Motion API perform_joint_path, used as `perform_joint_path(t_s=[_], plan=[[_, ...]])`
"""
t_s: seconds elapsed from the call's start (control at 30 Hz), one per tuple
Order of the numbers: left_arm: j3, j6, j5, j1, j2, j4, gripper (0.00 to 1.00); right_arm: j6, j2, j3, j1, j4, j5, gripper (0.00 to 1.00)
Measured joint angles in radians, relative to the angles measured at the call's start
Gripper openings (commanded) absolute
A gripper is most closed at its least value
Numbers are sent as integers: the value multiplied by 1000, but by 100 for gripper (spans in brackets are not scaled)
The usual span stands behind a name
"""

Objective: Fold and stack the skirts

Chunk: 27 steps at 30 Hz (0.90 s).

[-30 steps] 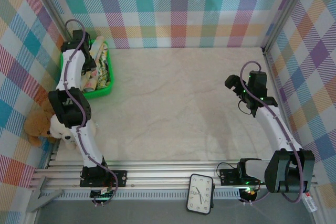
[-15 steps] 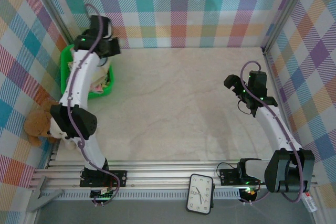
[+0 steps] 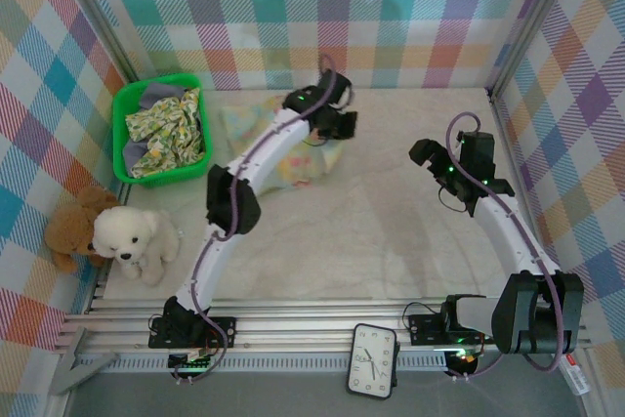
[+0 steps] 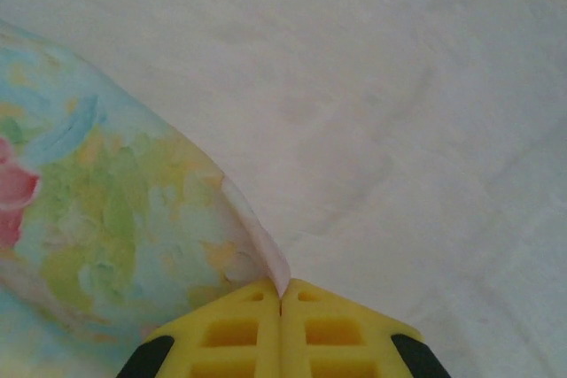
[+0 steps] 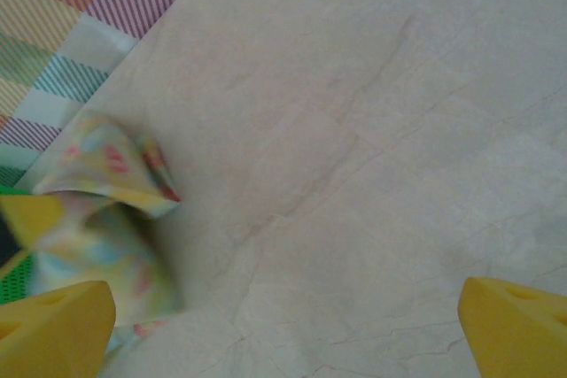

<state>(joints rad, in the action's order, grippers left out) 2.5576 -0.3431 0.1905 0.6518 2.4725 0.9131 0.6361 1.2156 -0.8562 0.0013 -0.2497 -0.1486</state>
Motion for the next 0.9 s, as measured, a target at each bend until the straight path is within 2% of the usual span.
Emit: perform_joint_path(t_s=[0.23,0.4,0.53,0.73,0.9], plan=[[-2,25,99,97,13,18,0,15,8,24,0,-60,8,99],[-275,170,134,92,-164,0,0,26,97,5,0,-70,-81,99],[-466,270,152,91,-301,-2,0,98,185,-5,0,-49,-164,99],[-550,319,196,91,-348,-30,0,325,322,29,18,178,-331,99],[-554,334,213,91,-348,-49,0,526,444,32,103,354,-386,100]])
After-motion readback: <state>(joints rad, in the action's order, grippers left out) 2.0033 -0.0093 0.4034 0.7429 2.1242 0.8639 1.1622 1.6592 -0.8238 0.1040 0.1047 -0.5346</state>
